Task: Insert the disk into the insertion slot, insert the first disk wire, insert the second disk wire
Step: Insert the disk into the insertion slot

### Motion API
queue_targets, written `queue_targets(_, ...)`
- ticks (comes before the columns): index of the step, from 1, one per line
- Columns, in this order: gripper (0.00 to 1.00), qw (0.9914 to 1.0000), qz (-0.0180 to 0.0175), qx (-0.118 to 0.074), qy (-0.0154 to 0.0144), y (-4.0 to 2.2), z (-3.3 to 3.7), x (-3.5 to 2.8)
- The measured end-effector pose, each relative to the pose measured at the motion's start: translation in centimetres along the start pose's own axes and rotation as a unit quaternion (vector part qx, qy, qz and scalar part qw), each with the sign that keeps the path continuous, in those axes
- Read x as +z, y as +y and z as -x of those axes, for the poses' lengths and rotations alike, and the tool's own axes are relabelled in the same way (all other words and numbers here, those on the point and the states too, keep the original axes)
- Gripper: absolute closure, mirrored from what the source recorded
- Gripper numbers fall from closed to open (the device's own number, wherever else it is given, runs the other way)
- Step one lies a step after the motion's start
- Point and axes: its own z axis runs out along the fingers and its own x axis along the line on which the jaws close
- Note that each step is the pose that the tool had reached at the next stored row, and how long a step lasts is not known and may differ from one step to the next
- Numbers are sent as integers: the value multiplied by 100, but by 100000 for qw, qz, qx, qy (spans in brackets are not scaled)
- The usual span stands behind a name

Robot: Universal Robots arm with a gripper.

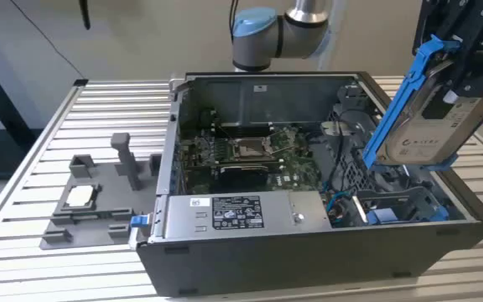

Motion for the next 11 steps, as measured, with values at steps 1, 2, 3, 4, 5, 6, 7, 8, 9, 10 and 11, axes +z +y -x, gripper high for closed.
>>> queue_targets(1,67,100000,2,-1,0,0,0,0)
queue_targets(2,67,100000,1,1,0,0,0,0)
queue_targets(3,67,100000,1,0,0,0,0,0)
queue_targets(4,67,100000,0,1,1,0,0,0)
queue_targets(5,67,100000,2,0,0,0,0,0)
queue_targets(6,67,100000,2,1,2,0,0,0)
queue_targets(7,67,100000,1,0,1,0,0,0)
queue_targets(8,67,100000,0,0,2,0,0,0)
queue_targets(9,67,100000,1,-1,-1,0,0,0)
queue_targets(10,67,100000,2,0,3,0,0,2)
queue_targets(11,67,100000,1,-1,-5,0,0,7)
